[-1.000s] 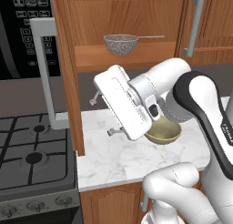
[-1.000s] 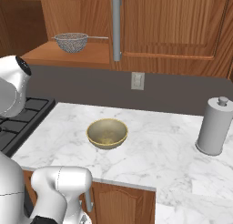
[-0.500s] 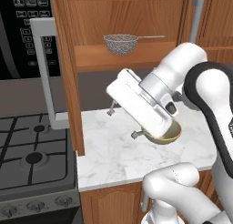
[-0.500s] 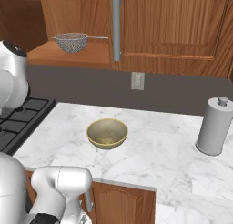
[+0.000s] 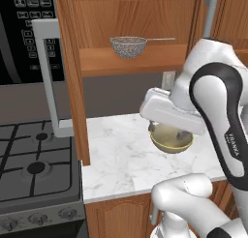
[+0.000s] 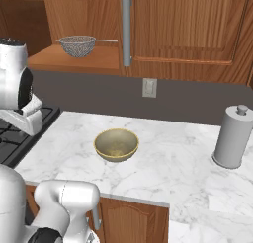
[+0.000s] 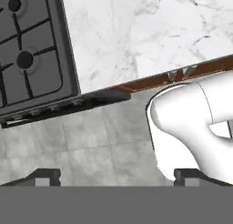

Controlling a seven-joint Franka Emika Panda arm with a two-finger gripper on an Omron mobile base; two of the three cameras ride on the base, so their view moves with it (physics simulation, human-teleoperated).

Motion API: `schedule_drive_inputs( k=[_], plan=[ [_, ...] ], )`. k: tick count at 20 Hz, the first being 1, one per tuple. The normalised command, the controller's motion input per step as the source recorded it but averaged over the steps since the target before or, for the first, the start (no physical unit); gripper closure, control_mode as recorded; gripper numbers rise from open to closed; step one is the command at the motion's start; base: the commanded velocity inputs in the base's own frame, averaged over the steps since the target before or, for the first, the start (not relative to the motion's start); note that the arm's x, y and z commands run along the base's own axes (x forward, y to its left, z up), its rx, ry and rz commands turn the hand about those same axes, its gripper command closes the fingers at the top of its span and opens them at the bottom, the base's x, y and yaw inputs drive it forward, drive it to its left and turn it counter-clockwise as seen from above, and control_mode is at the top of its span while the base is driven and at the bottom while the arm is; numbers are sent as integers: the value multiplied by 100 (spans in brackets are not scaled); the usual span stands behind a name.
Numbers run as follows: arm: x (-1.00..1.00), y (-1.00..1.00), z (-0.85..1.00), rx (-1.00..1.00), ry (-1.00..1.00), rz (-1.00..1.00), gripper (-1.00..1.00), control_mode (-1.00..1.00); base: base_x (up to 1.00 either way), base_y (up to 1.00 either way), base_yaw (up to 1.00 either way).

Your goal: Open the cabinet and setup a tea strainer by placing it in the bowl upright.

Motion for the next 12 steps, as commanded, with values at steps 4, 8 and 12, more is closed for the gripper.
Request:
schedule_drive_inputs(
  k=[4,8,12],
  plan=[
    [32,-67,-9,-47,-43,43,-100,-100,0,0,0],
    [24,-41,-1,-49,-59,43,-100,-100,0,0,0],
    [38,-46,39,-22,-65,39,-100,-100,0,0,0]
  ],
)
